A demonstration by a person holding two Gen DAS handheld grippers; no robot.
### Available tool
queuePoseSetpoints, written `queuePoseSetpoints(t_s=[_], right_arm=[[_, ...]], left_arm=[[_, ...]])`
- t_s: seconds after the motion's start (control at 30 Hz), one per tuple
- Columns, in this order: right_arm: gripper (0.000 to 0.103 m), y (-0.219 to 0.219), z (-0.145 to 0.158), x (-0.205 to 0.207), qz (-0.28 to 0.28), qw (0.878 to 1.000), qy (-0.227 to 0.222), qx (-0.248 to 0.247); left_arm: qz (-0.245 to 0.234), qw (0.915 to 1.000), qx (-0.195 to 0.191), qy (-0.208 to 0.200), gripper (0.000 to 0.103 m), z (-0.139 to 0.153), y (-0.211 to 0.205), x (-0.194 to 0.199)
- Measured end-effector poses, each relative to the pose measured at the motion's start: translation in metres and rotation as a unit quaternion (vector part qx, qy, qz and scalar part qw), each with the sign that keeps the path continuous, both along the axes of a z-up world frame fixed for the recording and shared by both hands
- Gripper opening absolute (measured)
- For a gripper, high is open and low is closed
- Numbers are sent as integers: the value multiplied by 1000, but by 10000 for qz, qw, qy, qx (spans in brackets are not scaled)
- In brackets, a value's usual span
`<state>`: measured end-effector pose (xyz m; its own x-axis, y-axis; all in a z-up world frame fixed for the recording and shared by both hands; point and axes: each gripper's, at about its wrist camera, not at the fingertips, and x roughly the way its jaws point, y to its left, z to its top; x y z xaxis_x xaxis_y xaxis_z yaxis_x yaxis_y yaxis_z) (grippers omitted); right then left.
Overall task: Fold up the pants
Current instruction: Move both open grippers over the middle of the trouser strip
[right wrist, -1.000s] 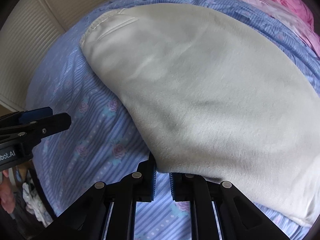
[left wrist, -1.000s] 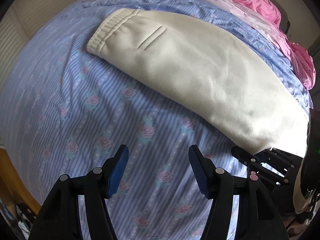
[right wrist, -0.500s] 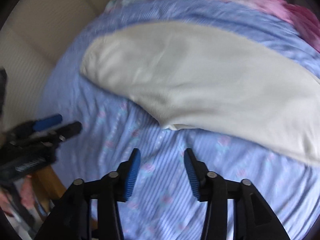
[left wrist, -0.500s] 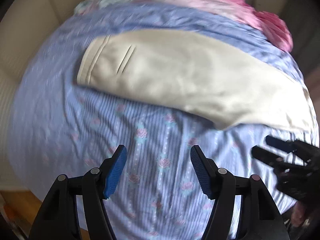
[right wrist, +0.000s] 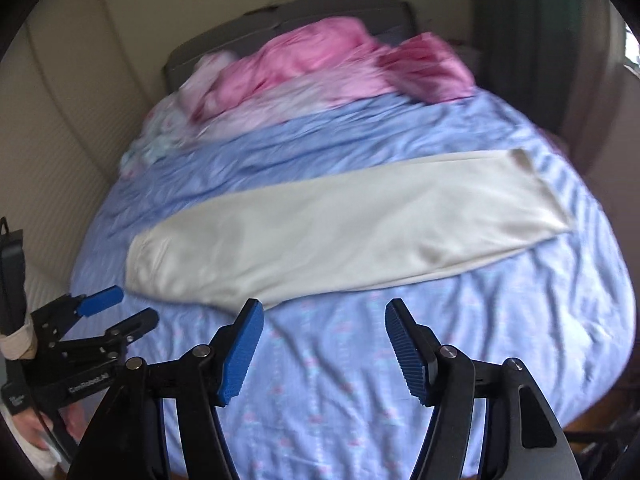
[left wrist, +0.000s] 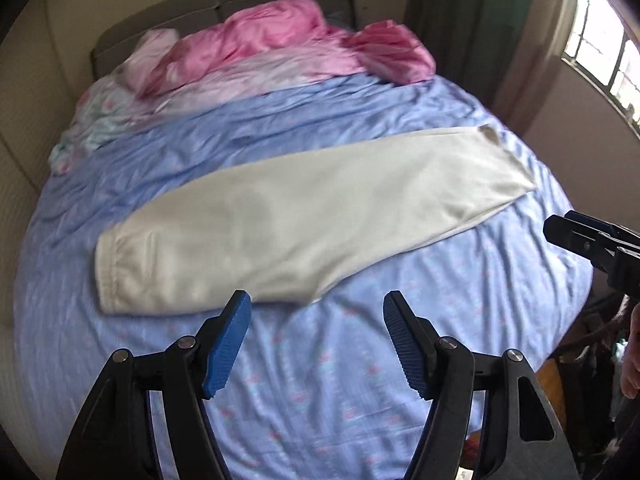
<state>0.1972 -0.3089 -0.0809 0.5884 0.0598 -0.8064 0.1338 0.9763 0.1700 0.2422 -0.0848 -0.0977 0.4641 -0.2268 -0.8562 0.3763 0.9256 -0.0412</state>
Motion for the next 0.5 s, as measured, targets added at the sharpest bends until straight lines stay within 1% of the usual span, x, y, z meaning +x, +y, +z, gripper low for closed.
queuePoseSetpoints(t_s=[0.07, 0.17, 0.23, 0.3, 0.4, 0.5], right_arm=[[65, -26, 5, -7, -171, 9998, -87, -91], [74, -63, 4, -13, -286, 9993, -171, -185], [74, -92, -2, -9, -251, 9994, -152, -186], [74, -124, -9, -2, -171, 9996, -46, -207], [74, -167, -15, 3, 14, 9998, -100, -191], [74, -217, -27, 15, 213, 9993, -55, -307]], left_arm=[[-91, 9999, -59, -22, 68, 4, -21, -2], [-158, 9998, -108, -63, 68, 8, -58, -4], [-136, 9998, -88, -70, 68, 6, -83, -6], [-13, 10000, -51, -23, 68, 3, -110, -9], [272, 9994, -159, 112, 68, -6, -152, -12], [526, 9984, -175, 117, 68, -15, -197, -12]])
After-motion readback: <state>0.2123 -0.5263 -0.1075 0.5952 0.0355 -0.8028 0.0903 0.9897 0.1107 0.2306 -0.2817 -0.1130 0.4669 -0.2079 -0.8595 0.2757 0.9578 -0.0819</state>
